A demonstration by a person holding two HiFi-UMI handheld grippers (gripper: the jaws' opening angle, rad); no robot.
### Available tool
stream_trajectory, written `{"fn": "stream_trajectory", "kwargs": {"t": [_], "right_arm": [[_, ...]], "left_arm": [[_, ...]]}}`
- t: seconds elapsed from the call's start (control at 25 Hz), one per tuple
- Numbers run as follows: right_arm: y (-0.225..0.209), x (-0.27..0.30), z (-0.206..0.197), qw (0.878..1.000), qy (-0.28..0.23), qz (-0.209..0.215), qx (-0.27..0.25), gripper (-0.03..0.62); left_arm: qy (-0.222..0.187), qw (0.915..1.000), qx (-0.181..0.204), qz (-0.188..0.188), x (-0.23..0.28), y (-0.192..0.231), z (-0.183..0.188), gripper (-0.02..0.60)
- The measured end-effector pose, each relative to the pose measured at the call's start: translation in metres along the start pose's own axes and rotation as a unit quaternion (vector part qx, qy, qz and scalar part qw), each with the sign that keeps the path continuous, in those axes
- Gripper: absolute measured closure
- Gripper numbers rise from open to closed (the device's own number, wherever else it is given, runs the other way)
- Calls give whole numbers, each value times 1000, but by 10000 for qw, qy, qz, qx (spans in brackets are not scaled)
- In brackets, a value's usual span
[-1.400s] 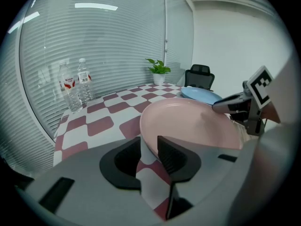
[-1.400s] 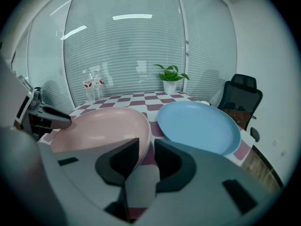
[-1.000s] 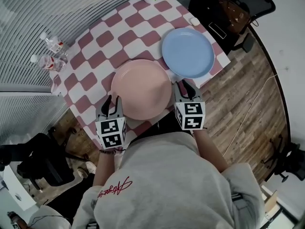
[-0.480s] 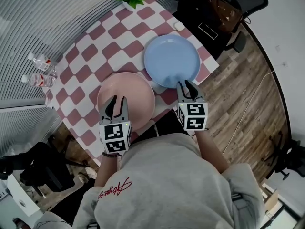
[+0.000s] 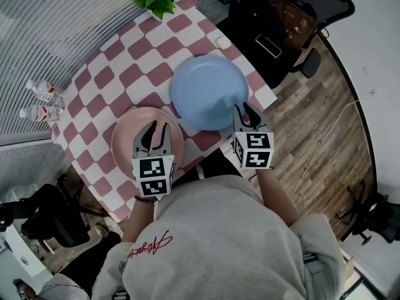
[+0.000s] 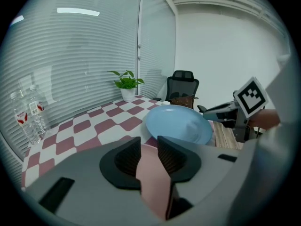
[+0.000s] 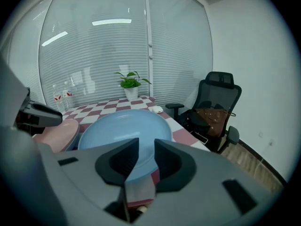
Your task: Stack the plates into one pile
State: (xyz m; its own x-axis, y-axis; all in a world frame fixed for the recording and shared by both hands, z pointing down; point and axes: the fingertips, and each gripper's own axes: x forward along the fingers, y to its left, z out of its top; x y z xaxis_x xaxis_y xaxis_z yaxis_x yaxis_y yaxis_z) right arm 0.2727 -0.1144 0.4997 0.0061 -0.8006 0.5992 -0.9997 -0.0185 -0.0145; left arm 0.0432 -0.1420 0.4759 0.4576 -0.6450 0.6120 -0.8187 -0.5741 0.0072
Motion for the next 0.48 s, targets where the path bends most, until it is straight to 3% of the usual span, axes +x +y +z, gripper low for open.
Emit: {"fn": "stream_trajectory", "kwargs": {"t": [0.48], "right_arm": [[-45, 32, 14, 9997, 99, 113, -172, 497]], "left_arm": [[160, 9996, 117, 186, 53, -17, 30, 471]]}}
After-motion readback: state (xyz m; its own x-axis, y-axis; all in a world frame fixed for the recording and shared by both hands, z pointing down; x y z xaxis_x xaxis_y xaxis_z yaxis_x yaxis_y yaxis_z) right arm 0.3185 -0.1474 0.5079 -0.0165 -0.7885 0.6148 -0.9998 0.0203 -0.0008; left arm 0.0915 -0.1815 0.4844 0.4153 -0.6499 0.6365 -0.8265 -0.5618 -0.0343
